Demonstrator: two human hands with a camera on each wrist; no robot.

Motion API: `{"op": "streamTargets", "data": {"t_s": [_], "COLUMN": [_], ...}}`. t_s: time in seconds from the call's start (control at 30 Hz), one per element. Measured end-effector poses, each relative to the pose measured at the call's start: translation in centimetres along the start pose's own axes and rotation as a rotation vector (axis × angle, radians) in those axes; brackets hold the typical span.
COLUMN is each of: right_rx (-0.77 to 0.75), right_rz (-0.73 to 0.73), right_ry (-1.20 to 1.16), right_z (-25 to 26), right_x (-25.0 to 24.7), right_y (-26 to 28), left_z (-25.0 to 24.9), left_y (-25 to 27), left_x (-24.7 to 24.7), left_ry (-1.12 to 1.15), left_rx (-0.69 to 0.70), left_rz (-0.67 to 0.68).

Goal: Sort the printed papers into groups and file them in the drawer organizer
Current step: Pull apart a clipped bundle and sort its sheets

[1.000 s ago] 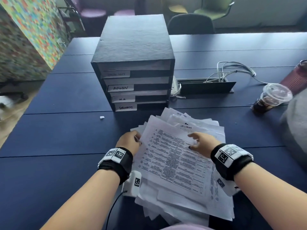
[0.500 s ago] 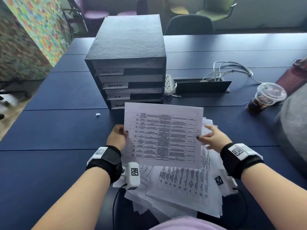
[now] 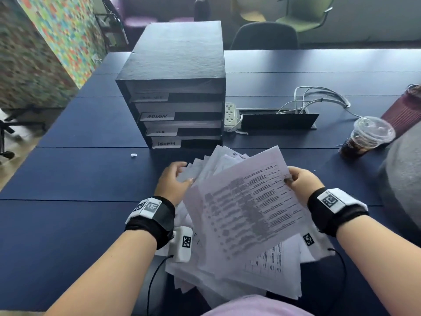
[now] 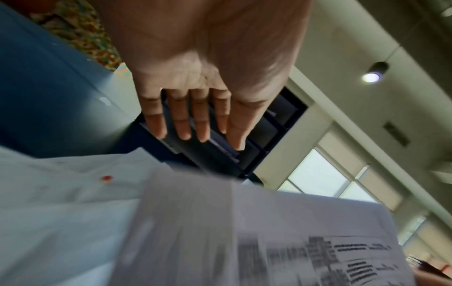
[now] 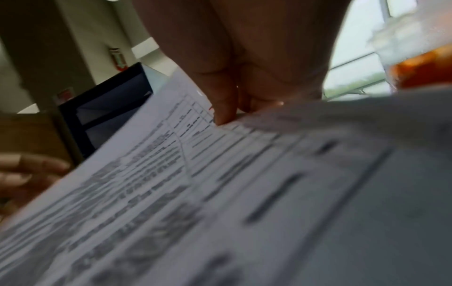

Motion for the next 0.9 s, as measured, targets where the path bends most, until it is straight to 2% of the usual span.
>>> {"op": "streamTargets", "data": {"t_s": [0.1,0.23,0.27,0.3,0.47,0.57,0.63,0.73,0.8,0.83,0.9], "right_rx": [-0.088,-0.134,-0.152,-0.162,-0.113,-0.036,-0.048,-0.071,-0.053,-0.046,-0.049], "right_rz": [0.017,0.118,0.125,0.124,0.002,-0.013,0.014,0.037,0.042,0.047,0.046], "right_ry": [0.143,0.322,0.338,0.335,0.355,0.365,0.331,0.397,0.453,0.462,0.46], "right_z": [2.2,4.6,5.3,5.8,5.5,3.5,2.8,2.0,1.1,0.6,0.2], "right_x": [-0.8,0.5,1.0,1.5,0.5,-0.4,0.0,1.1,1.8,2.1,2.6], "right_y": [-0.5,-0.4,-0.2,0.1,0.0,-0.3,-0.3,-0.1,0.2,0.4,0.8], "left_z": [-2.8,-4.1,-4.2,-4.1,-1.0,0.7,0.6,0.2,-0.1,-0.2,1.0], "left_y": [0.7,3.1,3.9,4.4,4.2,4.4,5.1,5.0,4.9,4.8,4.8], "left_x": [1.6,5.6,6.6,7.3,7.7,8.3,8.7,9.0,9.0,8.9,9.3], "left_ry": [-0.007,0.105,0.126,0.143,0.127,0.211,0.186,0.093,0.139,0.205,0.313], "left_rx": [0.075,-0.006,-0.018,-0.042,-0.194,-0.272,-0.287,-0.221,-0.233,-0.264,-0.416], "left_rz": [0.14,0.487,0.537,0.537,0.28,0.33,0.361,0.309,0.265,0.256,0.219]}}
Point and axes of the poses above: each hand's wrist, its own y-axis away from the middle knuckle, its own x-axis out of the palm, z = x × y, the point moved 7 cm from there along -y, towards the middle knuckle, and after that the axes turned 5 degrees about -z, right-handed, at the moved point
